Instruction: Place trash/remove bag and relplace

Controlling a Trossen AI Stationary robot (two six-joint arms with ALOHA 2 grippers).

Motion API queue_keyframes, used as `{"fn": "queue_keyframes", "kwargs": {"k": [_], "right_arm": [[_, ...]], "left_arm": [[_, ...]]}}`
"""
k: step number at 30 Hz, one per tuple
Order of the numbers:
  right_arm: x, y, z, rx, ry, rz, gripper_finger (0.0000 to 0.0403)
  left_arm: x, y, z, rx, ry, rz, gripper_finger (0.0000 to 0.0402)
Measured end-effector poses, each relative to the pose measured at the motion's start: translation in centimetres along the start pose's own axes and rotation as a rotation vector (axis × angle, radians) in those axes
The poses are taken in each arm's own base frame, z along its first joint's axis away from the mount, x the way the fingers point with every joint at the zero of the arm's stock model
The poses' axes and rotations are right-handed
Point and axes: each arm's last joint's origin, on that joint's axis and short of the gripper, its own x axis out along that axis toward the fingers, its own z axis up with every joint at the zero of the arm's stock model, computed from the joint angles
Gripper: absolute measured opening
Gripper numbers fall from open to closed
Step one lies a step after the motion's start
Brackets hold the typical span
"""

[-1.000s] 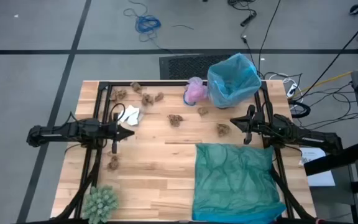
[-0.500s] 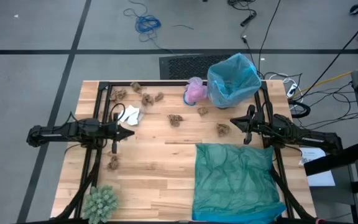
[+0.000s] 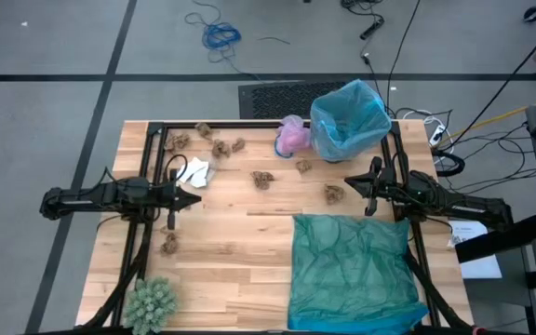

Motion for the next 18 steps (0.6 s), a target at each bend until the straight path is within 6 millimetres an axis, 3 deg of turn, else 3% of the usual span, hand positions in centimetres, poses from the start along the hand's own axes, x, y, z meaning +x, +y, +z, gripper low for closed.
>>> {"fn": "queue_keyframes", "kwargs": {"k": [18], "right_arm": [[-0.01,0.05,0.35,0.023,-0.036,0.006,0.0]], "left_arm": [[-0.01,0.0,0.01,0.0,-0.001,0.0,0.002]]}}
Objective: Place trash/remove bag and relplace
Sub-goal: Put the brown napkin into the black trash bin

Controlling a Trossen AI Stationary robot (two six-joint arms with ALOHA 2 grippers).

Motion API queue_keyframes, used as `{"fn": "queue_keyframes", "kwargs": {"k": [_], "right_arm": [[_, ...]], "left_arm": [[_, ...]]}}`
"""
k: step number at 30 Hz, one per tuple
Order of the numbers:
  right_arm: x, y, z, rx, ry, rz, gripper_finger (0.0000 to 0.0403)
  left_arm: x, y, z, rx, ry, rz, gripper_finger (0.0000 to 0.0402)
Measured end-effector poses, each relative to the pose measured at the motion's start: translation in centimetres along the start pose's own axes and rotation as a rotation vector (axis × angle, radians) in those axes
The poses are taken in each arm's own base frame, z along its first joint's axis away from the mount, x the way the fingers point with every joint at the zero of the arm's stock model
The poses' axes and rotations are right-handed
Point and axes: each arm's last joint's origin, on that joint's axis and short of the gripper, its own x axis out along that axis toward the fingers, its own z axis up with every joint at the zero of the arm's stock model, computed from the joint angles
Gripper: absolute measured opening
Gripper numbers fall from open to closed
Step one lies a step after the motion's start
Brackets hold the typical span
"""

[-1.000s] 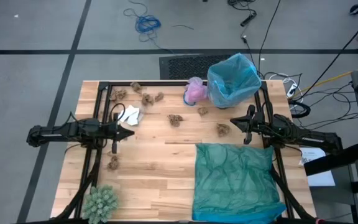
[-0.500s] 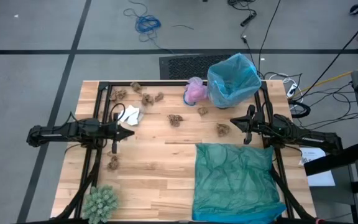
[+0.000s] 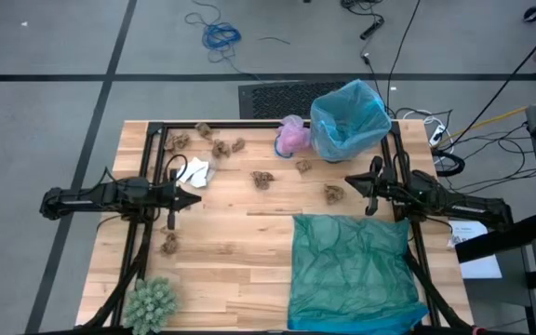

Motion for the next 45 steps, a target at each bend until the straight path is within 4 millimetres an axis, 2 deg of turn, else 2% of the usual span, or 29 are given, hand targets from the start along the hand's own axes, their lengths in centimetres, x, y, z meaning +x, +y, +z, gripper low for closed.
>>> {"fn": "queue_keyframes", "kwargs": {"k": [5,14,19,22,25,29,32,35,38,40,45], "right_arm": [[-0.1,0.2,1.3,0.058,-0.134,0.025,0.0],[-0.6,0.5,3.3,0.152,-0.342,0.079,0.0],[-0.7,0.6,3.7,0.351,-0.365,0.125,0.0],[-0.7,0.9,4.7,0.388,-0.316,0.157,0.0],[-0.5,1.3,6.7,0.359,-0.193,0.16,0.0],[0.0,1.9,9.7,0.271,0.07,0.075,0.0],[1.1,2.3,11.7,0.21,0.299,-0.003,0.0],[3.1,2.6,12.7,0.212,0.5,-0.084,0.0],[5.7,2.8,12.3,0.258,0.685,-0.163,0.0002],[7.3,2.8,11.3,0.284,0.819,-0.22,0.0011],[9.9,2.6,8.6,0.348,1.072,-0.341,0.0073]], "left_arm": [[0.0,0.0,0.0,0.001,0.0,0.0,0.002],[0.0,0.1,-0.1,0.107,0.007,0.024,0.002],[0.0,0.1,-0.1,0.107,0.008,0.024,0.002],[0.0,0.1,-0.1,0.106,0.008,0.024,0.002],[0.0,0.1,-0.1,0.106,0.008,0.026,0.002],[0.0,0.1,-0.1,0.106,0.007,0.027,0.002],[0.0,0.1,-0.1,0.131,0.008,0.035,0.002],[0.0,0.1,-0.1,0.187,0.009,0.037,0.002],[0.0,0.1,-0.1,0.187,0.009,0.037,0.002],[0.0,0.1,-0.1,0.19,0.009,0.037,0.002],[0.0,0.1,0.0,0.184,0.0,0.038,0.002]]}}
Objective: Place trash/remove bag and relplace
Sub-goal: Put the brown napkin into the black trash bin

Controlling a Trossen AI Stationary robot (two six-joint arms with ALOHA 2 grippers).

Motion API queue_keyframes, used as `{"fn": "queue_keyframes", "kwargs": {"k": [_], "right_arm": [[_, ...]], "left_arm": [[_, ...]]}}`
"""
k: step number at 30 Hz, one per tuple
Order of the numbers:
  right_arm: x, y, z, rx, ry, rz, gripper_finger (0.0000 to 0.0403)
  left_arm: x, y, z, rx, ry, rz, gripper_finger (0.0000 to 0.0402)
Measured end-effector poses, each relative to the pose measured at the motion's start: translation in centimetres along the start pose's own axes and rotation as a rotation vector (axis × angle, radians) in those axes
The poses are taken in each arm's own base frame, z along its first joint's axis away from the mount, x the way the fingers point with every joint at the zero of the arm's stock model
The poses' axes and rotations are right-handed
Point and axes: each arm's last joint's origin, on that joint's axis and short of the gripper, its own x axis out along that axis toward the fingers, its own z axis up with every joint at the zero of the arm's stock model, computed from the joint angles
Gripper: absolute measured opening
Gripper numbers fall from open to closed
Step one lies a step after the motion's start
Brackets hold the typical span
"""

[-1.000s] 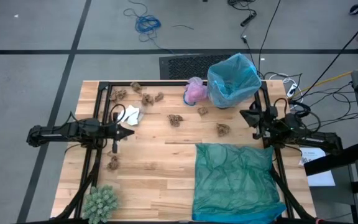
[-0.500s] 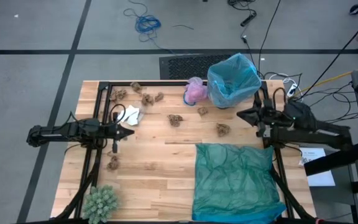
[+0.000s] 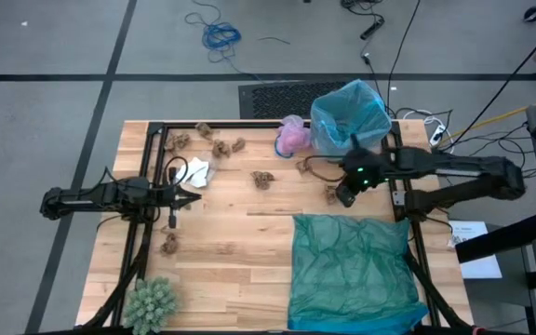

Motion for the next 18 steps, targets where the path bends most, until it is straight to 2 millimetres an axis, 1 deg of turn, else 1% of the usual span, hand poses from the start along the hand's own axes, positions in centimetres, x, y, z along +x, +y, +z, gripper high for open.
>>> {"fn": "queue_keyframes", "kwargs": {"k": [5,9,13,18], "right_arm": [[2.6,0.2,0.4,0.028,0.098,-0.073,0.0149],[4.3,0.2,0.5,0.018,0.152,-0.147,0.0192],[5.9,-0.1,0.7,0.0,0.145,-0.278,0.0206],[8.0,-0.3,0.7,-0.034,0.196,-0.358,0.0189]], "left_arm": [[0.0,0.0,0.1,-0.001,-0.006,0.001,0.002],[0.0,0.0,0.0,-0.001,-0.005,0.001,0.002],[0.0,0.0,0.1,-0.001,-0.006,0.001,0.002],[0.0,0.0,0.0,-0.001,-0.005,0.002,0.002]]}}
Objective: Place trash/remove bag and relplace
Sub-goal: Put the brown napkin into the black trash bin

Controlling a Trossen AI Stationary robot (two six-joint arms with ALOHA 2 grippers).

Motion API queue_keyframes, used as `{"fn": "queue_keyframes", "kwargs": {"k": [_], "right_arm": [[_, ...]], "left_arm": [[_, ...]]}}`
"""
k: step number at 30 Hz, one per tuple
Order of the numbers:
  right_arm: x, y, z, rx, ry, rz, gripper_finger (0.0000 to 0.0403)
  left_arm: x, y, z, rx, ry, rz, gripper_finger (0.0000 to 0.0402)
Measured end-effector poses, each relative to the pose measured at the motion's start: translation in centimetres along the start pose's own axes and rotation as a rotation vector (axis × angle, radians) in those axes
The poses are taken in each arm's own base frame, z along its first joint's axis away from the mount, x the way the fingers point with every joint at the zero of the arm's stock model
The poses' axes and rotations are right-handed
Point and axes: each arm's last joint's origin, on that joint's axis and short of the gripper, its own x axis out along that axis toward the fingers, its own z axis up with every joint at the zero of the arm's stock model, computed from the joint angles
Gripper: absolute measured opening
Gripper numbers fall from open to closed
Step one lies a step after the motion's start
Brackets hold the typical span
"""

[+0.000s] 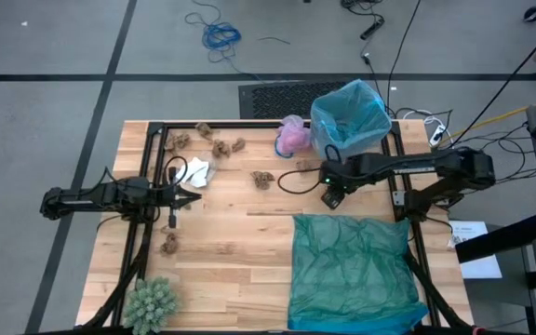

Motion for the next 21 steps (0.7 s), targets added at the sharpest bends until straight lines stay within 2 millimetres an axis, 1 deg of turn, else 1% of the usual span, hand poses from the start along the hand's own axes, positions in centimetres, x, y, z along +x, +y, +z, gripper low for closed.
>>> {"fn": "queue_keyframes", "kwargs": {"k": [11,13,14,17,18,21], "right_arm": [[3.5,0.9,0.2,-0.031,0.127,-0.085,0.0149],[3.9,1.0,0.2,-0.031,0.136,-0.093,0.0124],[4.0,1.1,0.3,-0.032,0.135,-0.091,0.0104],[3.9,1.3,0.5,-0.036,0.116,-0.05,0.0027],[3.8,1.3,0.5,-0.034,0.117,-0.022,0.0015],[3.0,1.6,0.8,-0.005,0.122,0.055,0.0007]], "left_arm": [[0.0,0.0,0.0,0.0,0.001,0.0,0.002],[0.0,0.0,0.0,0.0,0.001,0.0,0.002],[0.0,0.0,0.0,0.0,0.001,-0.001,0.002],[0.0,0.0,0.0,0.0,0.002,0.0,0.002],[0.0,0.0,0.0,0.0,0.002,0.0,0.002],[0.0,0.0,0.0,-0.001,0.002,0.0,0.002]]}}
